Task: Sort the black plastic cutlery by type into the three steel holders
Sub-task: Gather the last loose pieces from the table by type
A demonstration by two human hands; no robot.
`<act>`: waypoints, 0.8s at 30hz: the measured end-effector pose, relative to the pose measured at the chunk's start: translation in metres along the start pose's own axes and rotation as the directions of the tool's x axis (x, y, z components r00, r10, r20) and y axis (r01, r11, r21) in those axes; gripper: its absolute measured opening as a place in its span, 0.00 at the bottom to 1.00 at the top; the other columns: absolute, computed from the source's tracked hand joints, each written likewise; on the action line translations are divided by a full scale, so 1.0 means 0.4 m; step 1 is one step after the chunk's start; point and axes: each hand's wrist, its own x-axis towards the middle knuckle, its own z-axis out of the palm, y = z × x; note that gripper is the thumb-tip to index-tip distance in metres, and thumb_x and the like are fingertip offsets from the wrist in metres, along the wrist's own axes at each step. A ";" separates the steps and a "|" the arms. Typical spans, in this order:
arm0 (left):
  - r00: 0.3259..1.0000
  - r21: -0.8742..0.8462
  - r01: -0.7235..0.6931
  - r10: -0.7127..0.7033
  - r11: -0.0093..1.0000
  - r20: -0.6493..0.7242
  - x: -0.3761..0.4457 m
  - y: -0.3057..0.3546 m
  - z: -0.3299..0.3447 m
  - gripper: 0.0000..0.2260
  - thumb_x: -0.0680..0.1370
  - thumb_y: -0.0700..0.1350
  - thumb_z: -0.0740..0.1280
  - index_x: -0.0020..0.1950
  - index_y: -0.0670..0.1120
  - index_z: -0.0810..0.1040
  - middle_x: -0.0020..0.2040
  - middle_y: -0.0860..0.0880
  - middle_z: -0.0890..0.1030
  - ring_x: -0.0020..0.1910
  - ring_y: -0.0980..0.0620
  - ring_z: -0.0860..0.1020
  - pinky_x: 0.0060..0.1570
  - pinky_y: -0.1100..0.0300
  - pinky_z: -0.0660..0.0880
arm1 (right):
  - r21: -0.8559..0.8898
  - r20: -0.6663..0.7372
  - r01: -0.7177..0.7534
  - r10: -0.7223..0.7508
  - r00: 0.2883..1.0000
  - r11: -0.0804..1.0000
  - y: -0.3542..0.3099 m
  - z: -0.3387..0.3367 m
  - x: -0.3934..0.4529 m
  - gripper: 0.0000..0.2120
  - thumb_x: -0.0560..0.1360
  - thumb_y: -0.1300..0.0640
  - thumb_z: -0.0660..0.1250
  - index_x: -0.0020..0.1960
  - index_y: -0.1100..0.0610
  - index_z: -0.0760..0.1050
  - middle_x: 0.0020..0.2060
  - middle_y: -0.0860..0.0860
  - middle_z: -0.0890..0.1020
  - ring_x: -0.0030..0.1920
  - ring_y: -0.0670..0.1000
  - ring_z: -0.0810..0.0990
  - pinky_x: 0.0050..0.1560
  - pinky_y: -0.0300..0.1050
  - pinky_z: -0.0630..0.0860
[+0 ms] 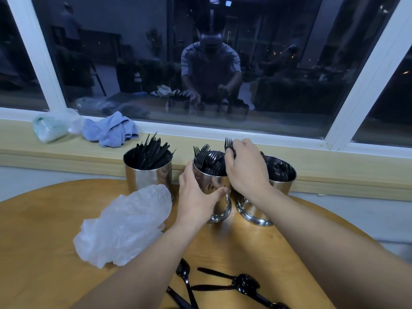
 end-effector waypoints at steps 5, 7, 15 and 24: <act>1.000 0.013 0.001 -0.001 1.000 0.002 0.002 -0.001 -0.001 0.57 0.69 0.60 0.87 0.88 0.62 0.53 0.83 0.54 0.63 0.80 0.52 0.68 0.72 0.54 0.68 | 0.238 -0.016 -0.003 0.007 1.000 0.971 0.004 0.019 0.001 0.16 0.81 0.55 0.70 0.68 0.51 0.77 0.58 0.49 0.74 0.61 0.54 0.76 0.56 0.41 0.66; 1.000 0.018 0.000 0.000 1.000 0.000 0.001 0.001 -0.001 0.57 0.69 0.60 0.87 0.88 0.62 0.53 0.82 0.55 0.64 0.79 0.52 0.69 0.70 0.55 0.69 | 0.281 -0.023 -0.027 0.035 0.999 0.959 0.009 0.007 0.000 0.28 0.80 0.52 0.74 0.77 0.48 0.70 0.62 0.47 0.75 0.61 0.50 0.75 0.57 0.41 0.67; 1.000 0.045 -0.009 0.010 0.999 -0.005 0.000 -0.005 -0.004 0.58 0.68 0.62 0.87 0.88 0.62 0.52 0.81 0.54 0.64 0.78 0.51 0.70 0.73 0.52 0.72 | 0.472 -0.060 -0.053 0.092 0.994 0.880 0.004 -0.017 -0.017 0.21 0.81 0.42 0.71 0.69 0.46 0.68 0.58 0.43 0.79 0.57 0.48 0.78 0.56 0.47 0.71; 1.000 0.052 -0.006 0.005 0.999 0.009 -0.003 -0.003 -0.009 0.59 0.69 0.63 0.86 0.89 0.61 0.51 0.83 0.54 0.63 0.79 0.49 0.71 0.75 0.45 0.74 | 0.448 -0.110 -0.002 0.057 0.992 0.894 0.009 -0.004 0.001 0.12 0.82 0.47 0.73 0.63 0.49 0.78 0.60 0.44 0.77 0.57 0.42 0.79 0.61 0.43 0.75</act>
